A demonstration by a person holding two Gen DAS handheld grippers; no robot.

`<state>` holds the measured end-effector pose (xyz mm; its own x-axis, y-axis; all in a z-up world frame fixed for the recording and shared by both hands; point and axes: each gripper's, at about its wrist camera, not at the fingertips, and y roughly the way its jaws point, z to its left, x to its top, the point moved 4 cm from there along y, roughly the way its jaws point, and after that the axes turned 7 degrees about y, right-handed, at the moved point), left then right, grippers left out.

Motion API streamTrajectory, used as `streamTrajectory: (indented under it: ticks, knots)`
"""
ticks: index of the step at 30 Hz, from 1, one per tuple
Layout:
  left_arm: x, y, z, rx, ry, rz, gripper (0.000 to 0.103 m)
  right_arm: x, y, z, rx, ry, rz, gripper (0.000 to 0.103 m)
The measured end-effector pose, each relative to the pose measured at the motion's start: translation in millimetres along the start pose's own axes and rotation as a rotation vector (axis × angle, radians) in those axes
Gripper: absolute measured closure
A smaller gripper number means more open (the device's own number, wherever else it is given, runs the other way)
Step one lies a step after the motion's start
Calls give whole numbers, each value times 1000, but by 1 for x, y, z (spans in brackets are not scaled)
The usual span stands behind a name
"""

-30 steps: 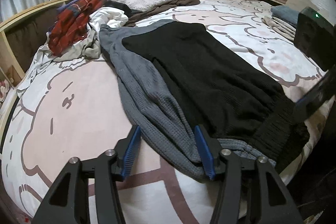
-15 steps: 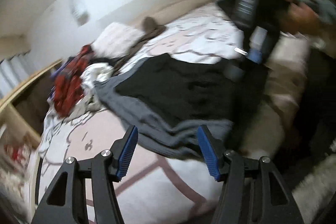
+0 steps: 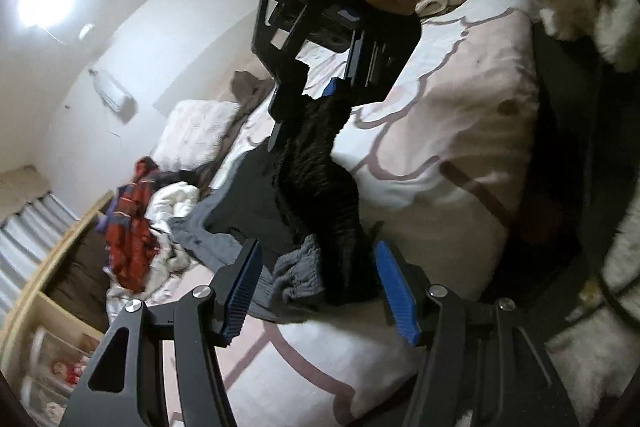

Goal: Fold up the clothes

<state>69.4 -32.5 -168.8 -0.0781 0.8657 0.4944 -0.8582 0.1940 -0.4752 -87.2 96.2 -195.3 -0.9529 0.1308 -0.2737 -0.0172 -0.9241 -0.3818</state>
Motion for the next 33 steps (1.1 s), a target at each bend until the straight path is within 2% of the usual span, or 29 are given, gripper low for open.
streamTrajectory:
  ticks: [5, 10, 11, 14, 16, 18, 19, 21, 22, 23, 24, 29, 33]
  knots:
    - [7, 17, -17, 62, 74, 34, 44, 2, 1, 2, 45, 39, 5, 84]
    - [3, 35, -19, 125, 108, 96, 44, 2, -1, 3, 65, 50, 4, 84]
    - [1, 38, -15, 137, 108, 101, 46, 1, -2, 2, 66, 54, 5, 84]
    - [-3, 41, -5, 156, 115, 105, 72, 0, -7, -2, 63, 55, 1, 84]
    - [-4, 39, 0, 130, 120, 94, 74, -3, -12, -4, 27, 29, -13, 84]
    - [-4, 37, 5, 99, 124, 81, 76, -8, -17, -3, -79, -60, -54, 84]
    - [-2, 36, 10, 70, 110, 77, 76, -14, -19, 0, -167, -137, -86, 84]
    - [2, 36, 21, -2, 59, 73, 76, -26, -24, 7, -337, -297, -147, 76]
    - [3, 38, 30, -43, 16, 75, 76, -34, -26, 12, -411, -387, -177, 54]
    - [4, 41, 39, -87, -32, 78, 77, -41, -28, 17, -471, -465, -208, 21]
    - [4, 43, 47, -125, -75, 80, 77, -47, -31, 22, -514, -535, -245, 12]
    - [1, 55, 79, -281, -264, 90, 77, -76, -39, 45, -725, -907, -410, 10]
    - [1, 61, 85, -370, -352, 92, 77, -107, -12, 52, -1012, -1399, -568, 10]
